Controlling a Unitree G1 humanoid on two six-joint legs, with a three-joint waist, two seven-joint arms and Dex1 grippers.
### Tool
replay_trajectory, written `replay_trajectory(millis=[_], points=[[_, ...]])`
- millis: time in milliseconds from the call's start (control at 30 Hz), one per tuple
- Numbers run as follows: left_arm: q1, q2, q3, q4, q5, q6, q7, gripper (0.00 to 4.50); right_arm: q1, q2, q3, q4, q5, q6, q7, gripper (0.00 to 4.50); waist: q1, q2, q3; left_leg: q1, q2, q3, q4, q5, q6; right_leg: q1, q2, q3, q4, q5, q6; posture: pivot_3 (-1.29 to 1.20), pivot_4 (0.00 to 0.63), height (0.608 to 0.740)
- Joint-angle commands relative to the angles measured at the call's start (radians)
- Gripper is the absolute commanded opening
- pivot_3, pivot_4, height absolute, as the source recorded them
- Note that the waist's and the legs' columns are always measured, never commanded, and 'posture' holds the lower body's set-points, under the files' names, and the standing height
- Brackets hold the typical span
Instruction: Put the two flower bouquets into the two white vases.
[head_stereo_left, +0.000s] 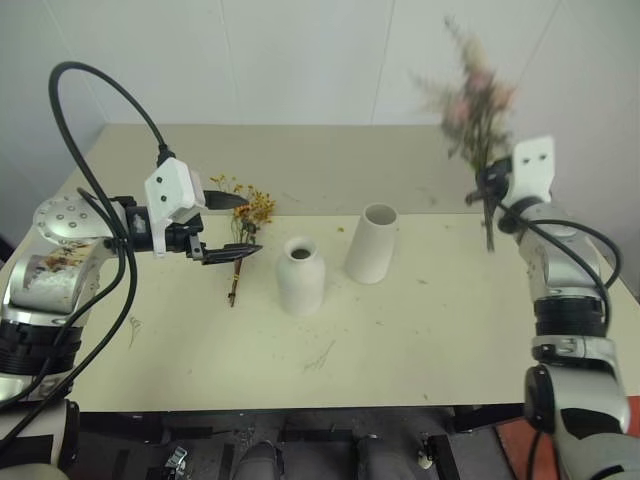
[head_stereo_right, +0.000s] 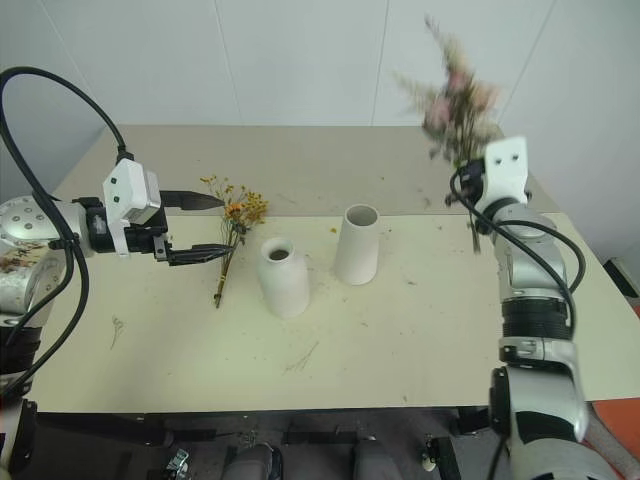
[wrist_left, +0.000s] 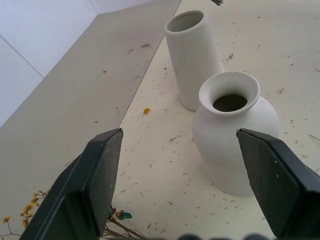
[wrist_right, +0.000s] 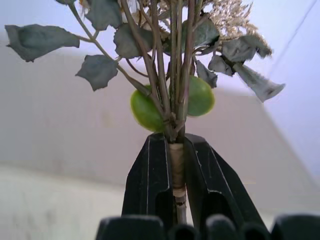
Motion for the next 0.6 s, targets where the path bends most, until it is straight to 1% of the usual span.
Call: replay_trajectory(millis=[33,133,200,300,433,600], points=[[-0.011,0.009,0.057,-0.001,-0.020,-0.008,0.004,3.95,-0.073,0.048,-0.117,-0.121,0.194,0.019,0.000,0.18,-0.004,0.000,0.000,0.000,0.000,0.000,0.000,0.000,0.000,0.000,0.000,0.000,0.000,0.000,0.000,0.00,0.150,0.740],[0.005,0.015,0.075,0.014,-0.023,-0.007,0.001,3.95,-0.077,0.124,-0.161,-0.201,0.362,-0.013,0.064,0.18,-0.003,0.000,0.000,0.000,0.000,0.000,0.000,0.000,0.000,0.000,0.000,-0.001,0.000,0.000,0.000,0.00,0.150,0.740],[0.012,0.020,0.081,0.015,-0.016,-0.006,0.000,3.95,-0.062,0.161,-0.155,-0.249,0.423,-0.009,0.095,0.18,-0.006,0.001,0.000,0.000,0.000,-0.001,-0.001,0.000,0.000,0.001,0.000,-0.001,0.000,0.000,0.000,0.00,0.150,0.740],[0.022,0.026,0.093,0.005,-0.018,0.003,0.002,3.95,-0.028,0.211,-0.127,-0.308,0.474,0.005,0.109,0.18,-0.008,0.001,0.000,0.000,0.000,-0.001,0.000,0.000,0.000,0.001,0.000,-0.001,0.001,0.000,0.000,0.00,0.150,0.740],[0.047,0.035,0.107,-0.013,-0.021,0.014,0.006,3.95,0.029,0.241,-0.055,-0.353,0.459,0.012,0.125,0.18,-0.009,0.001,0.000,0.001,0.000,-0.001,0.000,0.000,0.000,0.001,0.000,-0.001,0.001,0.000,0.000,0.00,0.150,0.740],[0.061,0.039,0.111,-0.026,-0.021,0.020,0.012,3.95,0.077,0.259,-0.015,-0.352,0.457,-0.003,0.142,0.18,-0.008,0.001,0.000,0.001,0.000,-0.001,-0.001,0.000,0.000,0.000,0.000,-0.001,0.001,0.000,0.000,0.00,0.150,0.740]])
